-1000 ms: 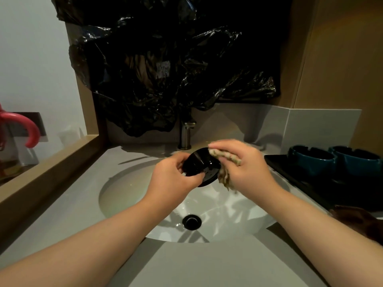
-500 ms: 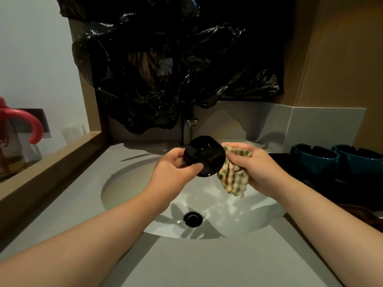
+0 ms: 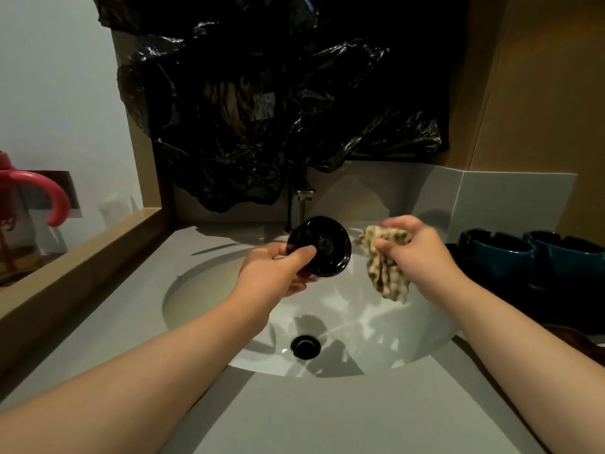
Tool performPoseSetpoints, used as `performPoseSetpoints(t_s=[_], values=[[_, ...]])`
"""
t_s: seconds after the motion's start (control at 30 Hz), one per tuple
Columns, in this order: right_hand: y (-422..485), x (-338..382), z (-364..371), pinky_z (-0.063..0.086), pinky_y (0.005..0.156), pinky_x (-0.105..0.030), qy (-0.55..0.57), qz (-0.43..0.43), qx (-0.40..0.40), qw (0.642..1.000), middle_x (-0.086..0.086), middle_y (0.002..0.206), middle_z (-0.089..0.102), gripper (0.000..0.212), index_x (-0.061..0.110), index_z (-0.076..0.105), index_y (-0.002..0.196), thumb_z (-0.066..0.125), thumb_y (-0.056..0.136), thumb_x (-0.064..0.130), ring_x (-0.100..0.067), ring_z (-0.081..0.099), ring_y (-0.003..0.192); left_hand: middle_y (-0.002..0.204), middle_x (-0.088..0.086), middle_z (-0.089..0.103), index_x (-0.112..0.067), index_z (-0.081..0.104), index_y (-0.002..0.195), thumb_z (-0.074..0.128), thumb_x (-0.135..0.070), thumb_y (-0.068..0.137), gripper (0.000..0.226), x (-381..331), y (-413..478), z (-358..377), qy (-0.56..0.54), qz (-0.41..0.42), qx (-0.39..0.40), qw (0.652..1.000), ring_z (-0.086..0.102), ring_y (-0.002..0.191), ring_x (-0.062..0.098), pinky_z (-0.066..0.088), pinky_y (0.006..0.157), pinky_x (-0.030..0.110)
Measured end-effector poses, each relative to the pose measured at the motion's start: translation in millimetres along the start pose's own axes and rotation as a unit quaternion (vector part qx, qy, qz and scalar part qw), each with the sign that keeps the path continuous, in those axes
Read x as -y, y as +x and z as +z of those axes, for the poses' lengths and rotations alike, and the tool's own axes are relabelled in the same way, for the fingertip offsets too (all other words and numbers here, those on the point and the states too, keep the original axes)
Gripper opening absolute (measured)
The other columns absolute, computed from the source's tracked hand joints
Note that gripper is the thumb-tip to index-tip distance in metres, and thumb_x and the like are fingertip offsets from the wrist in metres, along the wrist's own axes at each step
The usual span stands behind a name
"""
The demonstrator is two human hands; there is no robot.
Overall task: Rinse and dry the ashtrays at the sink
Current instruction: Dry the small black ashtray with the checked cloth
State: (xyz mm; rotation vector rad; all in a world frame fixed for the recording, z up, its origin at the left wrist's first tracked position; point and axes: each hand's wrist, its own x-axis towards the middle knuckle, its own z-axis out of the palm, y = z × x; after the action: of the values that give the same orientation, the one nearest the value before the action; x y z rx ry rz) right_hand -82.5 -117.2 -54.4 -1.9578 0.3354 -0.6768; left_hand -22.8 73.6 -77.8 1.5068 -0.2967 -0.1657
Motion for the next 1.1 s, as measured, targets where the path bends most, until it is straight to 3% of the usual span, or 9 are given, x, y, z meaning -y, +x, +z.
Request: performPoseSetpoints(t_s=[0.1,0.3,0.47,0.57,0.67,0.8,0.93,1.0,1.1], values=[[-8.4,13.4,-2.3,0.048,0.068,-0.019,-0.006,-0.089,-0.051,0.995,0.008,0.090,0.066,0.015,0.021,0.066,0.093,0.073,0.080,0.017,-0.003,0.060,0.086,0.094,0.012,0.071,-0.012,0.065,0.086,0.073,-0.021,0.083,0.012,1.9,0.6,-1.5,-0.034,-0.045,-0.010,0.998,0.070,0.089,0.026,0.058,0.080,0.037],[-24.7,12.8,29.7,0.042,0.076,-0.007,-0.145,-0.258,0.002,0.955,0.009,0.090,0.065,0.019,0.021,0.072,0.091,0.077,0.074,0.017,-0.003,0.059,0.086,0.106,0.017,0.072,-0.002,0.066,0.109,0.069,-0.021,0.085,0.031,5.8,-1.3,0.2,-0.127,-0.096,0.090,0.983,0.070,0.097,0.029,0.058,0.082,0.041],[-31.9,10.6,40.5,0.036,0.077,-0.001,-0.096,-0.220,0.076,0.968,0.016,0.105,0.057,0.024,0.025,0.067,0.108,0.066,0.085,0.029,0.006,0.052,0.096,0.109,0.023,0.069,0.004,0.061,0.115,0.058,-0.015,0.093,0.030,6.2,0.1,-3.7,-0.197,-0.111,0.100,0.969,0.069,0.100,0.032,0.056,0.086,0.045],[-35.0,12.9,41.0,0.043,0.084,-0.008,-0.069,-0.235,0.114,0.963,0.015,0.107,0.059,0.022,0.020,0.071,0.107,0.065,0.086,0.015,0.003,0.055,0.100,0.104,0.021,0.069,0.003,0.058,0.118,0.053,-0.012,0.095,0.028,5.7,0.5,-5.8,-0.222,-0.113,0.085,0.965,0.070,0.093,0.030,0.059,0.078,0.040],[-32.6,13.2,35.2,0.053,0.082,-0.019,-0.074,-0.202,0.158,0.964,0.012,0.101,0.064,0.022,0.015,0.076,0.096,0.070,0.080,0.001,-0.005,0.061,0.093,0.102,0.018,0.069,0.004,0.057,0.120,0.052,-0.009,0.096,0.028,4.4,2.2,-8.2,-0.221,-0.110,0.072,0.966,0.069,0.094,0.029,0.057,0.083,0.042],[-20.9,6.8,29.5,0.051,0.077,-0.019,-0.140,-0.151,0.094,0.974,0.005,0.092,0.070,0.019,0.019,0.076,0.091,0.073,0.077,0.005,-0.007,0.062,0.082,0.107,0.018,0.070,0.002,0.058,0.119,0.055,-0.009,0.094,0.028,4.3,3.5,-8.2,-0.169,-0.099,0.084,0.977,0.069,0.098,0.029,0.057,0.084,0.038],[-21.0,9.6,33.3,0.042,0.063,-0.001,-0.107,-0.136,-0.004,0.985,0.009,0.088,0.066,0.023,0.023,0.071,0.097,0.076,0.075,0.016,-0.004,0.061,0.083,0.110,0.019,0.070,0.000,0.063,0.113,0.056,-0.010,0.093,0.024,7.0,0.5,-2.3,-0.119,-0.091,0.118,0.982,0.068,0.103,0.029,0.056,0.087,0.037],[-27.6,16.0,35.9,0.049,0.059,-0.007,-0.058,-0.135,0.014,0.989,0.005,0.083,0.069,0.016,0.023,0.072,0.090,0.075,0.076,0.016,-0.012,0.065,0.074,0.111,0.021,0.069,0.001,0.063,0.115,0.055,-0.011,0.094,0.025,7.7,-0.2,-0.9,-0.125,-0.089,0.122,0.981,0.067,0.105,0.031,0.054,0.092,0.041],[-34.7,22.4,35.9,0.056,0.063,-0.034,0.032,-0.102,0.074,0.991,0.004,0.084,0.071,0.010,0.026,0.072,0.083,0.073,0.079,0.018,-0.028,0.067,0.072,0.111,0.022,0.069,0.002,0.060,0.119,0.052,-0.012,0.095,0.028,6.0,0.5,-1.8,-0.176,-0.097,0.108,0.974,0.068,0.101,0.030,0.056,0.087,0.040]])
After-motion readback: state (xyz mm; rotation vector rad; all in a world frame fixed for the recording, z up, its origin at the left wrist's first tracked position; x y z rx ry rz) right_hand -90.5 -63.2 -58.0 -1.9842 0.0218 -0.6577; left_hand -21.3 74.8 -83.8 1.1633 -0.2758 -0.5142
